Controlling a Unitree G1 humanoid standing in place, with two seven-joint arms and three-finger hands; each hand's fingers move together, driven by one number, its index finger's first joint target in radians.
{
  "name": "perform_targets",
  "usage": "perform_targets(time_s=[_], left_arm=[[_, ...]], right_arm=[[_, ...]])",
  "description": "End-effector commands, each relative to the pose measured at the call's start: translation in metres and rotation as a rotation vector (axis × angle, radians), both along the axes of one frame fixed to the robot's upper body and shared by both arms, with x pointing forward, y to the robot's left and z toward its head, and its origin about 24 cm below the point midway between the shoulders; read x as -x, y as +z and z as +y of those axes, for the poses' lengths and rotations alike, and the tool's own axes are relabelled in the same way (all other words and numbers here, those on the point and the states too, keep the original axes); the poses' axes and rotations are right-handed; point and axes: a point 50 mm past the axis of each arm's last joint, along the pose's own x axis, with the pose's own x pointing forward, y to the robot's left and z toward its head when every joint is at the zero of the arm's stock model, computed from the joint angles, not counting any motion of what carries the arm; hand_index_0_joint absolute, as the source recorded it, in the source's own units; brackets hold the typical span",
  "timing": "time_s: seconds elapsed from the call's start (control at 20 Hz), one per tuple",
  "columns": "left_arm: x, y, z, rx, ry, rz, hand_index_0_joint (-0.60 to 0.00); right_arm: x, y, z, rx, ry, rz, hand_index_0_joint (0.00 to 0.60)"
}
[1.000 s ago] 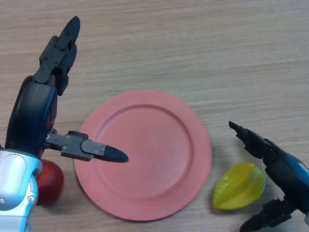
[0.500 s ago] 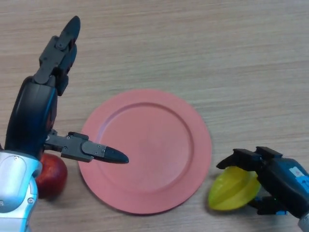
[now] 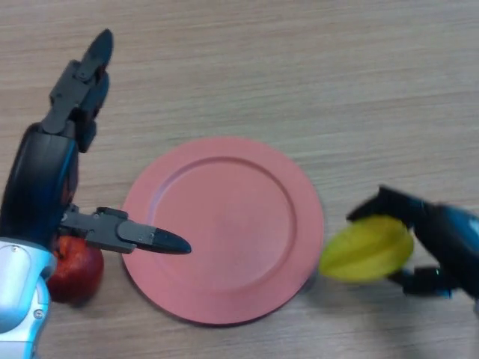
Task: Pick up the yellow starfruit and place it on the plate
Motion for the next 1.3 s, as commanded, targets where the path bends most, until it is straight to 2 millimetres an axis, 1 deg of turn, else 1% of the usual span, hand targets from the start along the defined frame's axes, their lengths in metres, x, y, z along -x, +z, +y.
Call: perform_targets(time_s=[0.05,0.1,0.2,0.3,0.4,0.55,0.6,0.7,0.8,0.9,0.95,1.0,1.05,1.1,1.15,1.2,1.3], left_arm=[[0.011,0.032,0.006,-0.002,0.03,-0.232,0.0],[0.011,0.034,0.006,0.006,0.034,-0.235,0.0],[0.011,0.037,0.009,0.012,0.032,-0.241,0.0],[0.011,0.04,0.01,0.011,0.028,-0.256,0.0],[0.012,0.042,0.012,0.018,0.025,-0.27,0.0],[0.014,0.041,0.014,0.07,0.022,-0.23,0.0],[0.015,0.042,0.015,0.081,0.026,-0.226,0.0],[0.013,0.043,0.016,0.089,0.032,-0.222,0.0],[0.014,0.042,0.019,0.084,0.029,-0.222,0.0],[0.017,0.039,0.021,0.072,0.036,-0.221,0.0],[0.017,0.039,0.022,0.072,0.038,-0.219,0.0],[0.018,0.039,0.023,0.075,0.042,-0.219,0.0],[0.018,0.039,0.024,0.079,0.047,-0.223,0.0],[0.02,0.041,0.025,0.086,0.059,-0.237,0.0],[0.022,0.043,0.025,0.087,0.071,-0.255,0.0],[0.023,0.044,0.024,0.084,0.078,-0.268,0.0],[0.023,0.044,0.025,0.087,0.086,-0.274,0.0]], right_arm=[[-0.01,0.036,0.0,-0.055,0.028,-0.173,0.6],[-0.015,0.043,0.009,-0.091,0.036,-0.181,0.6],[-0.025,0.05,0.026,-0.061,0.072,-0.205,0.6],[-0.035,0.056,0.046,-0.076,0.105,-0.231,0.6],[-0.044,0.053,0.064,-0.081,0.133,-0.23,0.6],[-0.054,0.045,0.084,-0.115,0.143,-0.196,0.6],[-0.058,0.042,0.091,-0.176,0.144,-0.152,0.6],[-0.061,0.041,0.096,-0.265,0.129,-0.077,0.6],[-0.062,0.036,0.099,-0.268,0.139,-0.046,0.6],[-0.062,0.036,0.102,-0.243,0.174,-0.074,0.6],[-0.062,0.036,0.103,-0.243,0.182,-0.076,0.55],[-0.062,0.035,0.104,-0.245,0.191,-0.076,0.4],[-0.061,0.035,0.106,-0.242,0.205,-0.077,0.3],[-0.06,0.034,0.11,-0.225,0.237,-0.081,0.15],[-0.058,0.032,0.114,-0.181,0.271,-0.102,0.048],[-0.058,0.031,0.115,-0.134,0.295,-0.132,0.0],[-0.059,0.032,0.115,-0.133,0.297,-0.134,0.0]])
